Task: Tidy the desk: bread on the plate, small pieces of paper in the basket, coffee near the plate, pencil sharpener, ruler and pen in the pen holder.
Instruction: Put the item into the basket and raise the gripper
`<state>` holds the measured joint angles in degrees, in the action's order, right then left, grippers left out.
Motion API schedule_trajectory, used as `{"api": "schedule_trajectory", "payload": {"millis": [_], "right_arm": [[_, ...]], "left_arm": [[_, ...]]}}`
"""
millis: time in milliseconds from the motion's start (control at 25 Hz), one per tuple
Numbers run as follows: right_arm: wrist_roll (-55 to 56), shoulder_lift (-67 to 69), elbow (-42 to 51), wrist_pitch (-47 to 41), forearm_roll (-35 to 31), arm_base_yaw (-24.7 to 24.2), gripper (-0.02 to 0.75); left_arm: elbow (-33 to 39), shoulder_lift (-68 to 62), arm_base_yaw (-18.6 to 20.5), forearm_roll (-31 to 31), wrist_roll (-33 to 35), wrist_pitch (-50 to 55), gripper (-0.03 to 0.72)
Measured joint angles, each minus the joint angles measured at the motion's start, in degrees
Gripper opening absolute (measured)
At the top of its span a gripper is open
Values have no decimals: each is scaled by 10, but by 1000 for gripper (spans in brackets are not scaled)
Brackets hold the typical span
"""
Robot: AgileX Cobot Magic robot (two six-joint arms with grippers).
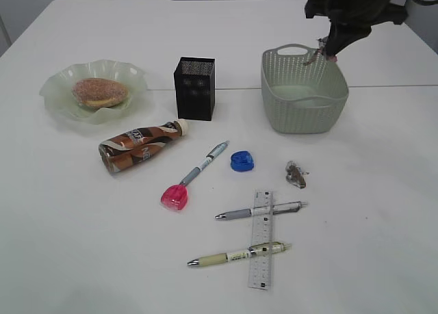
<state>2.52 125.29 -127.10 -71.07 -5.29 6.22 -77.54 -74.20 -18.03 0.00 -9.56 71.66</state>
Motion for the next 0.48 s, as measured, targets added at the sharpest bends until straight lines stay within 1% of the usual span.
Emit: {"api": "schedule_trajectory", "payload": {"millis": [200,320,400,480], "right_arm": [[6,63,-65,7,0,0,-15],[9,90,-83,16,0,0,-11],[10,101,-85,25,0,0,4],[10,108,-86,33,0,0,43]], "left_arm": [[0,0,0,0,0,0,371],[0,0,0,0,0,0,371],[0,0,0,0,0,0,371],[0,0,0,0,0,0,371]]}}
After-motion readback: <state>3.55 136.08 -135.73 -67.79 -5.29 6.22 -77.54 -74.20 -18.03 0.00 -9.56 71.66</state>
